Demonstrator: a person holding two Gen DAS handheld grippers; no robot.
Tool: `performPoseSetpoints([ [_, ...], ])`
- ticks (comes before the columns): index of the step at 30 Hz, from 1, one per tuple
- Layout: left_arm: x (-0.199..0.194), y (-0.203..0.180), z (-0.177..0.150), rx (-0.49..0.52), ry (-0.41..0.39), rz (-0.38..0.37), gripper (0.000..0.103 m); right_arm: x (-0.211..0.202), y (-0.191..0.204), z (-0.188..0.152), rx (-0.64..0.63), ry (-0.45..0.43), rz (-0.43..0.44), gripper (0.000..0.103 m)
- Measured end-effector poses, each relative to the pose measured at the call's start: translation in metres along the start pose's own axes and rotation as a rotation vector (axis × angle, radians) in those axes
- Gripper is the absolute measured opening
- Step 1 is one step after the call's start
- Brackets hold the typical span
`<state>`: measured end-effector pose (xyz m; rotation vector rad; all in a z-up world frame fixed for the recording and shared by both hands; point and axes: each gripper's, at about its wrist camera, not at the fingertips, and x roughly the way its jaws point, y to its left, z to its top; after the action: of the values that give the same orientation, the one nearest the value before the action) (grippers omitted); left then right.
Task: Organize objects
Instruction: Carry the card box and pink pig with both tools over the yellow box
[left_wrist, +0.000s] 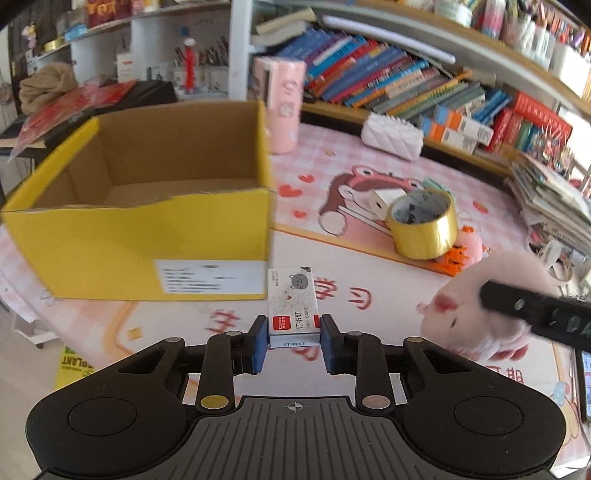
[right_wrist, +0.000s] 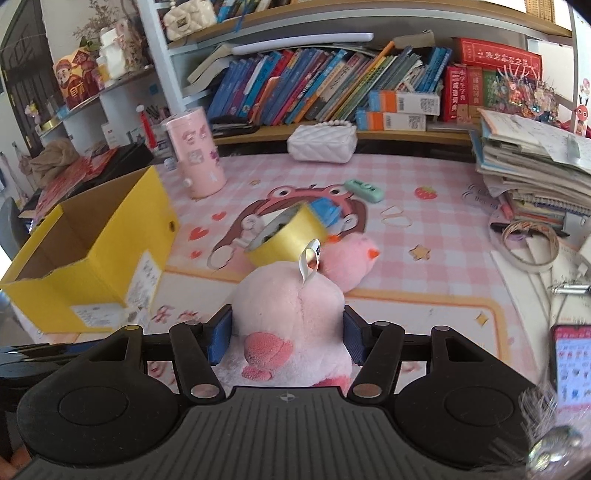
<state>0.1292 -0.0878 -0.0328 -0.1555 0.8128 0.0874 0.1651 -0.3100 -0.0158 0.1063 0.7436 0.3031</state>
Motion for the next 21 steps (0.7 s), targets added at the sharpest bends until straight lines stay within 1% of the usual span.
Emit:
performPoseSetpoints([
  [3,-0.015,0.021,-0.005,-0.016,-0.021,0.003,0.028,-0.002,0.024,-0.009,-0.013,0.02,0.011,0.058],
  [7,-0.035,0.059,-0.016,-0.036,-0.034,0.011,0.028,-0.007,0.062,-0.02,-0.032,0.03,0.023,0.058],
  [14,-0.069,0.125,-0.033,-0.067,-0.053,0.027,0.027,-0.017,0.137,-0.045,-0.071,0.049,0.051,0.058],
  [21,-0.092,0.17,-0.044,-0.058,-0.073,0.016,0.027,-0.026,0.193,-0.066,-0.076,0.048,0.056,0.058],
])
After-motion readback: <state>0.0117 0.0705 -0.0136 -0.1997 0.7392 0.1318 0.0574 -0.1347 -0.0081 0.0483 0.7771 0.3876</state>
